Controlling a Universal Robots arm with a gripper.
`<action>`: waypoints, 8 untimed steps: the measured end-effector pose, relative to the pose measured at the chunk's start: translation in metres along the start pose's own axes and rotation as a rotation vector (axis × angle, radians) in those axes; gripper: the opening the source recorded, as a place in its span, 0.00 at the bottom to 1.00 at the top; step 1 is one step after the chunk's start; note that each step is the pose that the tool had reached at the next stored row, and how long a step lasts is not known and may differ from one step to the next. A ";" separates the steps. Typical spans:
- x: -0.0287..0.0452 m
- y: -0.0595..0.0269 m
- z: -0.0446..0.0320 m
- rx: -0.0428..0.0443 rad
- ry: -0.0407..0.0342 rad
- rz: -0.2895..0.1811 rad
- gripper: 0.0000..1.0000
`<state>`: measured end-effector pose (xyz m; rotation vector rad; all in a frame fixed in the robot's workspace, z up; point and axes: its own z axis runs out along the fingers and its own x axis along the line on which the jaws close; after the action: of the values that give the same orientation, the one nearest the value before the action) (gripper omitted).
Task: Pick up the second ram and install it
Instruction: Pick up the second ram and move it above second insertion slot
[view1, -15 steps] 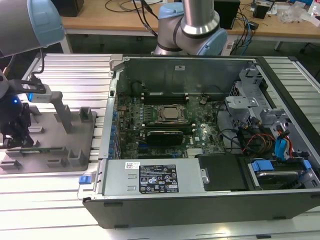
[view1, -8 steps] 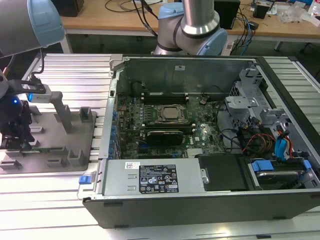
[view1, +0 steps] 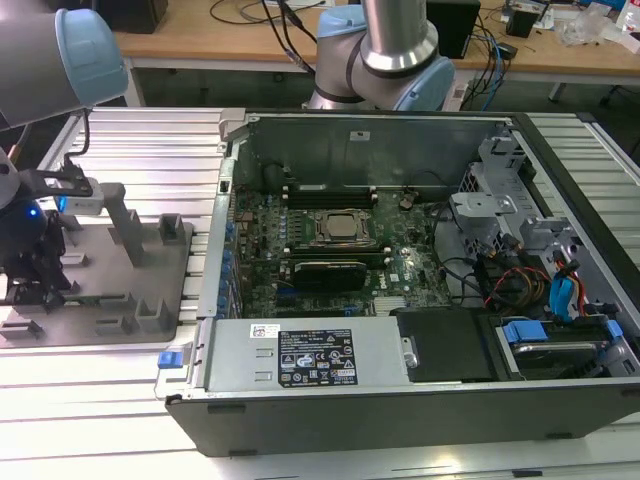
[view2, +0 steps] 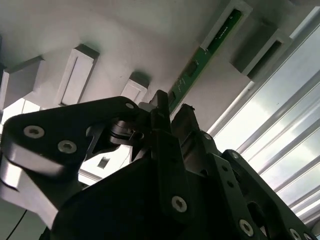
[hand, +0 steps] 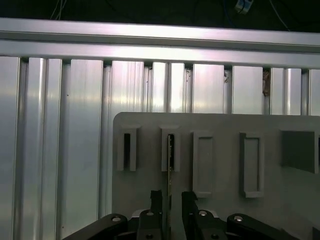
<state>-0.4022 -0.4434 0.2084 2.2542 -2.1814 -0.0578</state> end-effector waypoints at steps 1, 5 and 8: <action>0.0000 0.0001 0.0014 0.0003 0.0001 0.000 0.28; 0.0000 0.0001 0.0016 0.0006 0.0000 0.000 0.28; -0.0001 0.0001 -0.0001 0.0006 0.0000 0.000 0.28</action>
<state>-0.4023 -0.4433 0.2085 2.2546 -2.1817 -0.0572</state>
